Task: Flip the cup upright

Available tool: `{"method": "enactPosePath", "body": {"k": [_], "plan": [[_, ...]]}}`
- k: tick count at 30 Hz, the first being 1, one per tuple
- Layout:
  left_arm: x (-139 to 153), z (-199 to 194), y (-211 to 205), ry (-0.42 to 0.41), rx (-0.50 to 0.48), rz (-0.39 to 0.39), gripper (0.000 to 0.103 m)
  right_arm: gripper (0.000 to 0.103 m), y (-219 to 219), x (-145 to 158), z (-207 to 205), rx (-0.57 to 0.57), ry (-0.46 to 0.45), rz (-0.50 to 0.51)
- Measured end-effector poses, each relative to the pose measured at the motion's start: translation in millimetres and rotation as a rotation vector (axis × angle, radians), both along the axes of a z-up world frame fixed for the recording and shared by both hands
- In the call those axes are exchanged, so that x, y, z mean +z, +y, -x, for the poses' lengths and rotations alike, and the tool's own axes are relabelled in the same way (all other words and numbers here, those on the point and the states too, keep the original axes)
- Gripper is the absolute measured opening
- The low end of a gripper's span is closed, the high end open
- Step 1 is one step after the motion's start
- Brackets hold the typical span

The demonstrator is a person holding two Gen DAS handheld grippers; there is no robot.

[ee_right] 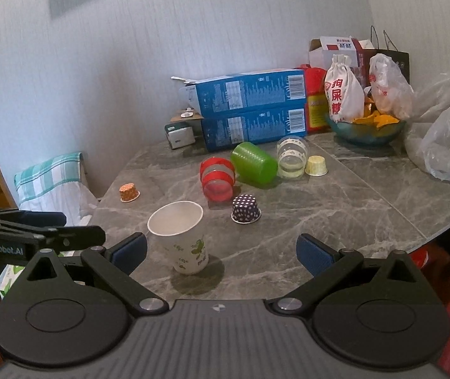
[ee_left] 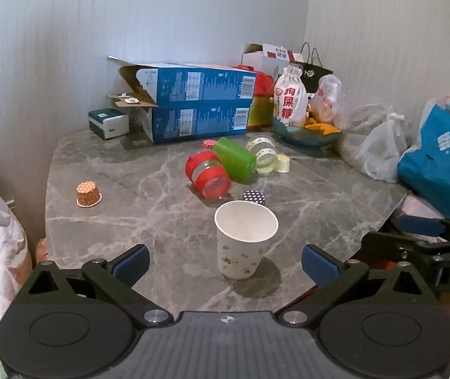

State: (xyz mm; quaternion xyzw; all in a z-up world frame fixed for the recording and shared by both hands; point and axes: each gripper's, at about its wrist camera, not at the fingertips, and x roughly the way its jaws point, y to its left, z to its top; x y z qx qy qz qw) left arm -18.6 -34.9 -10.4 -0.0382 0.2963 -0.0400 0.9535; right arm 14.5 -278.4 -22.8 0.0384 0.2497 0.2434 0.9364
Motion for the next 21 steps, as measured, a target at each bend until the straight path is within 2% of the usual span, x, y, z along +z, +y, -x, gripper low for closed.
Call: {"method": "enactPosePath", "body": {"k": [21], "plan": [[-2.8,-0.7,0.6,0.012,0.028,-0.021,0.103,0.102,-0.5,-2.1,-3.7,0.020,-0.008,-0.002]]}}
